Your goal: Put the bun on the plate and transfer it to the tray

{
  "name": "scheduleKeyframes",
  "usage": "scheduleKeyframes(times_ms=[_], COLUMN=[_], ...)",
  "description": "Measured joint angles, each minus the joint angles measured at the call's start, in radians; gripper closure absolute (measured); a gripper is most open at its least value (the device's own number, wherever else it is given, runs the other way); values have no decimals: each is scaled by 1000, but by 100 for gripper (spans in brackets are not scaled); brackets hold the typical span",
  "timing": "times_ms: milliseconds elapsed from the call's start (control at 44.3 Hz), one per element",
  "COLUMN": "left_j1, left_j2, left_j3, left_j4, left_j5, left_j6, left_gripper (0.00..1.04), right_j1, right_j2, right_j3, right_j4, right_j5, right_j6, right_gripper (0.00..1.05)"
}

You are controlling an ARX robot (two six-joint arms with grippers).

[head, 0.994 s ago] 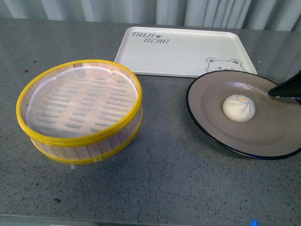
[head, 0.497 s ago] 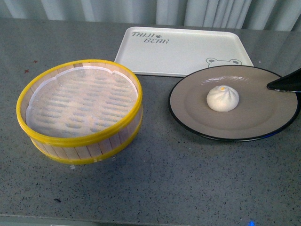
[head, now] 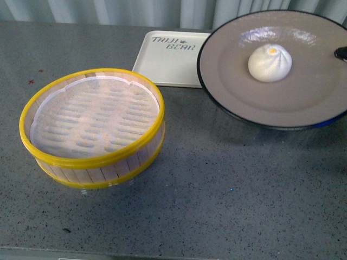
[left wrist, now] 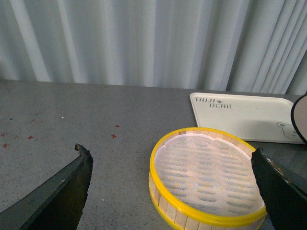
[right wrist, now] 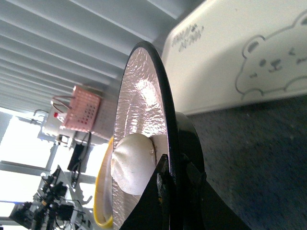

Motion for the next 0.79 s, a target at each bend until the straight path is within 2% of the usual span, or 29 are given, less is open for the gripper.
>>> scheduleKeyframes(times_ms=[158,316,520,791], left_j1=[0,0,0,0], left_j2=[0,0,0,0], left_j3=[0,0,0,0], left_j4=[0,0,0,0], left_j5=[0,0,0,0], left_j6=[0,0,0,0], left_gripper=[7,7,7,7], right_j1=[28,64,109,139], right_j2=[118,275,483,645], right_j3=[100,291,618,945], right_j4=[158,181,34,-272], right_j5=[45,117,179,225], right_j6=[180,308,387,361], right_gripper=[102,102,102,102])
